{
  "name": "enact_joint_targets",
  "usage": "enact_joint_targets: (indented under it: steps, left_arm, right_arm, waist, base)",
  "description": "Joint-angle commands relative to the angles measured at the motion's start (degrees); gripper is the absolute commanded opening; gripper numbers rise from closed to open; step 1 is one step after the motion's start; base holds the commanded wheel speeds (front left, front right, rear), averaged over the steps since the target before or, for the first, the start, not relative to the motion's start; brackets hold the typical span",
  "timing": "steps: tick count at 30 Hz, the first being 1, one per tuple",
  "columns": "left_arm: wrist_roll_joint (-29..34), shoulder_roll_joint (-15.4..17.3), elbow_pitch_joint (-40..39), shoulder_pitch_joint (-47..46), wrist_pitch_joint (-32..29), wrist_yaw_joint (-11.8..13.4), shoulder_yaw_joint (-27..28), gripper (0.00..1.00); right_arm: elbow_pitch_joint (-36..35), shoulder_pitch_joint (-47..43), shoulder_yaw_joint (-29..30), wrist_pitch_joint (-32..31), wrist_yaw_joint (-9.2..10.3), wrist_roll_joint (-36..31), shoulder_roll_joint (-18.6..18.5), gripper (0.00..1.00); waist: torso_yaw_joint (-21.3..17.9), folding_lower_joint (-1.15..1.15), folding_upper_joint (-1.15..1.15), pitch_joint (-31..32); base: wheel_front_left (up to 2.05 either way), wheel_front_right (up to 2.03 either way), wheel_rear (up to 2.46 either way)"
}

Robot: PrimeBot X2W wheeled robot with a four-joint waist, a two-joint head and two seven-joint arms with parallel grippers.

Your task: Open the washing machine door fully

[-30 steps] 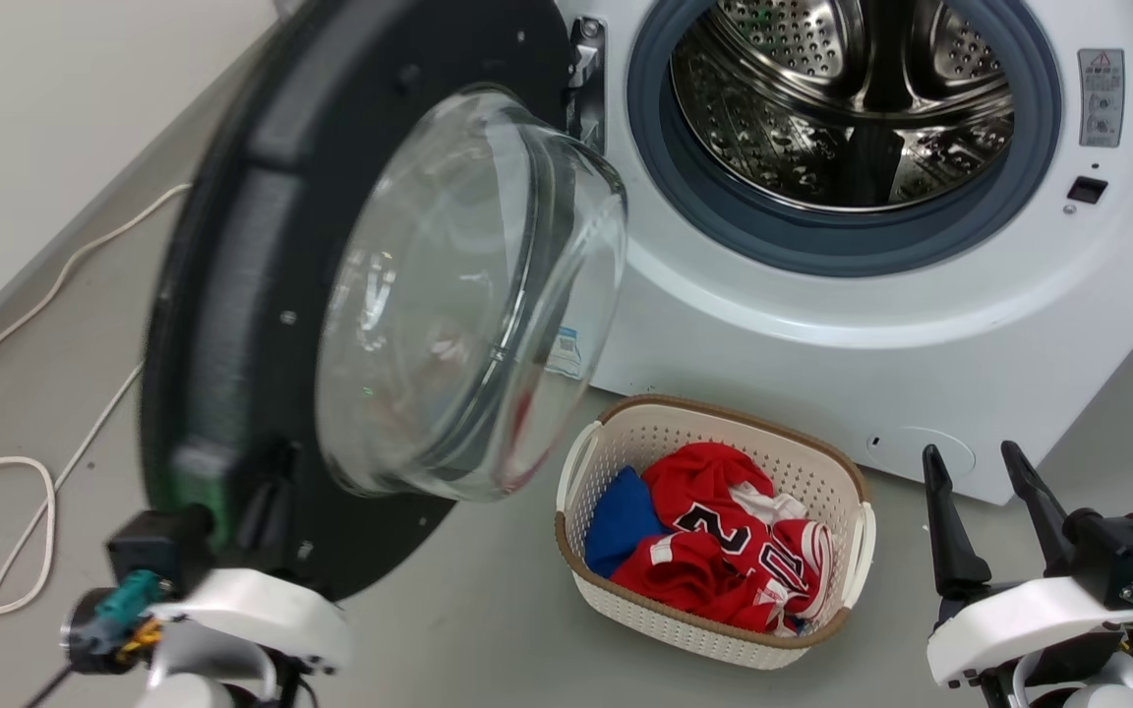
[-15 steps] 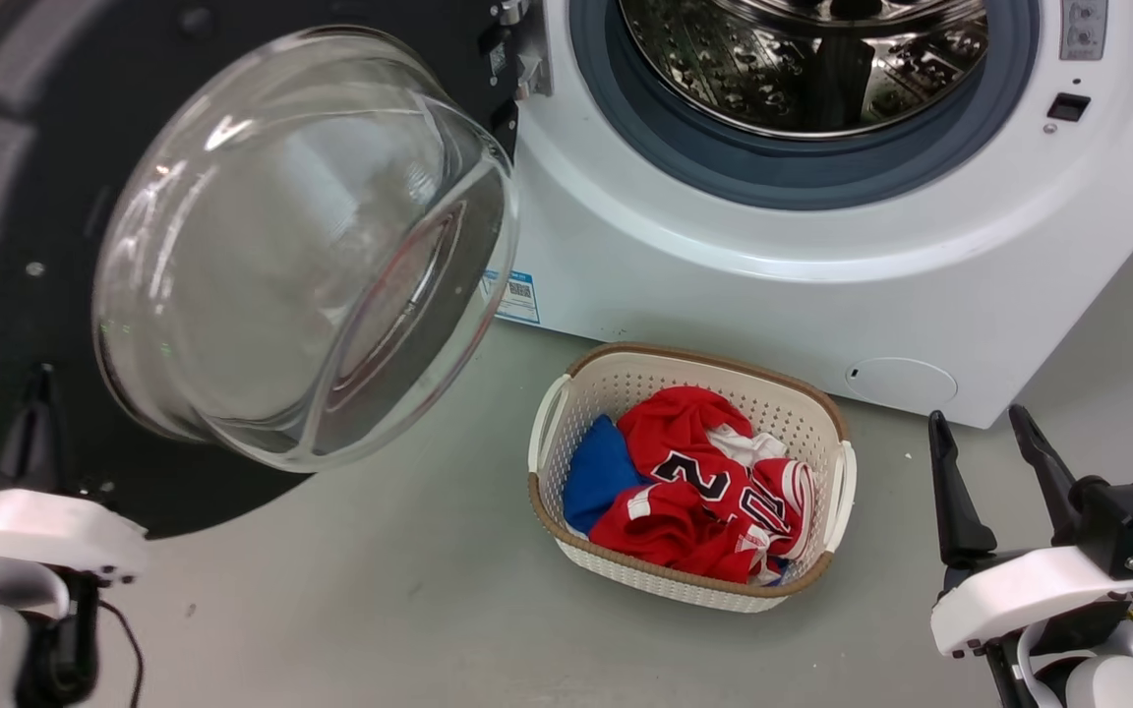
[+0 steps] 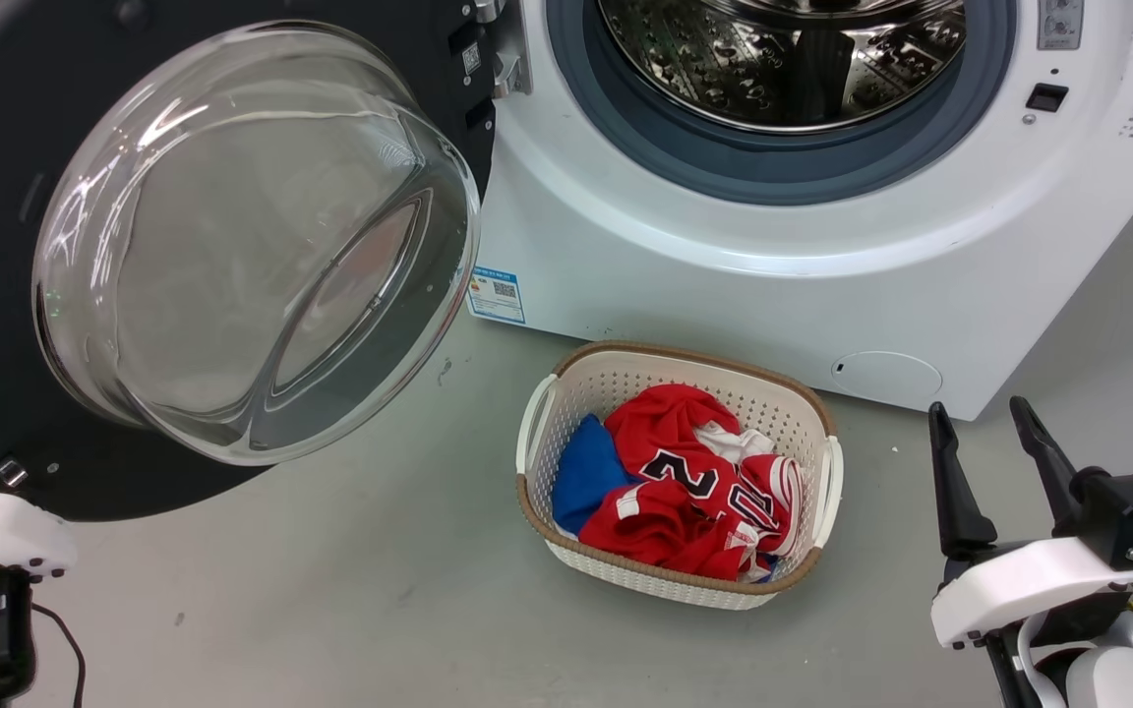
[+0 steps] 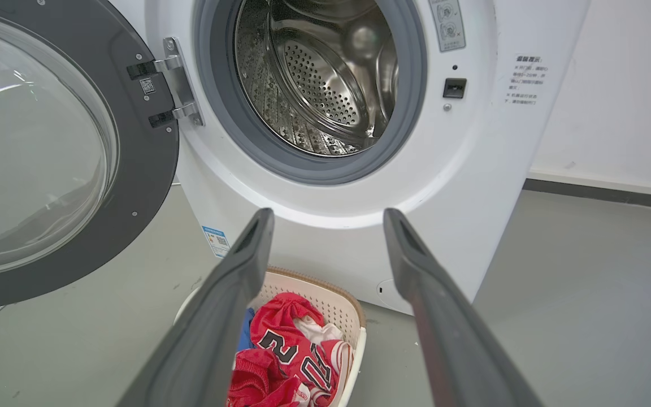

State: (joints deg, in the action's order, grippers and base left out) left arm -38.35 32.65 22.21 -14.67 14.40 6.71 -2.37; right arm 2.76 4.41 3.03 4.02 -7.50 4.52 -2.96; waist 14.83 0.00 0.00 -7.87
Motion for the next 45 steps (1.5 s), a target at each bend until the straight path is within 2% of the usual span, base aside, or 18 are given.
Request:
enact_joint_targets:
  steps: [1,6,13,22,27,34,35,36,37,38,39,40,45]
  left_arm:
    - [0.5,-0.1,0.3,-0.4,0.5,0.0,0.4,0.0]
    - [2.9,-1.8,-1.6,2.9,0.8,1.3,0.2,0.0]
    - [7.0,-5.9,-9.9,10.7,0.8,4.2,-0.6,0.0]
    - [10.0,-12.3,-19.2,18.6,0.8,5.7,-6.5,0.0]
    - [10.2,-14.8,-19.6,18.1,0.1,4.4,-10.5,0.0]
    - [12.4,-15.7,-15.9,13.1,-0.4,1.9,-14.9,0.0]
    - [12.5,-16.0,-15.4,12.6,-0.4,1.7,-15.1,0.13]
    - [12.4,-16.3,-15.0,12.0,-0.3,1.5,-15.2,0.33]
    - [12.6,-16.2,-14.5,11.5,-0.2,1.5,-15.2,0.45]
    - [12.7,-16.3,-14.1,11.1,-0.1,1.5,-15.3,0.73]
    - [12.7,-16.5,-13.8,10.8,0.0,1.5,-15.2,0.93]
    - [12.9,-16.5,-13.5,10.5,0.0,1.6,-15.1,1.0]
    - [13.5,-16.0,-11.8,9.5,0.4,1.7,-14.9,1.0]
  right_arm:
    - [0.2,0.0,-0.1,0.2,0.01,0.1,0.2,1.0]
    - [0.9,-1.1,-0.1,0.6,0.01,1.1,0.2,1.0]
    - [1.5,-2.6,-0.3,0.9,0.01,1.6,0.2,1.0]
    - [1.6,-4.2,-1.3,0.5,0.01,1.4,0.2,1.0]
    - [1.2,-4.6,-2.3,0.1,0.01,1.1,0.2,1.0]
    - [1.3,-4.3,-3.3,-0.4,0.01,0.7,0.2,1.0]
    - [1.4,-4.2,-3.4,-0.6,0.01,0.7,0.2,1.0]
    - [1.5,-4.1,-3.6,-0.6,0.01,0.6,0.2,1.0]
    - [1.6,-4.0,-3.6,-0.6,0.01,0.7,0.2,1.0]
    - [1.6,-4.1,-3.7,-0.6,0.01,0.8,0.2,1.0]
    - [1.6,-4.2,-3.7,-0.5,0.01,0.7,0.2,1.0]
    - [1.7,-4.2,-3.7,-0.5,0.01,0.7,0.2,1.0]
    - [1.7,-4.1,-4.3,-0.2,0.01,0.8,0.2,1.0]
  waist:
    - [-0.1,0.0,0.0,0.4]
    - [-0.5,0.0,0.0,2.3]
    - [-1.0,0.0,0.0,5.1]
    - [-3.2,0.0,0.0,8.2]
    - [-5.5,0.0,0.0,8.8]
    - [-10.2,0.0,0.0,9.2]
    - [-10.9,0.0,0.0,9.2]
    - [-11.7,0.0,0.0,9.2]
    - [-12.5,0.0,0.0,9.2]
    - [-13.2,0.0,0.0,9.2]
    - [-13.9,0.0,0.0,9.2]
    - [-14.5,0.0,0.0,9.2]
    - [-16.8,0.0,0.0,9.0]
  base:
    - [0.0,0.0,0.0]
    - [0.0,0.0,0.0]
    - [0.0,0.0,0.0]
    - [0.0,0.0,0.0]
    - [0.0,0.0,0.0]
    - [0.0,0.0,0.0]
    - [0.0,0.0,0.0]
    - [0.0,0.0,0.0]
    - [0.0,0.0,0.0]
    - [0.0,0.0,0.0]
    - [0.0,0.0,0.0]
    - [0.0,0.0,0.0]
    - [0.0,0.0,0.0]
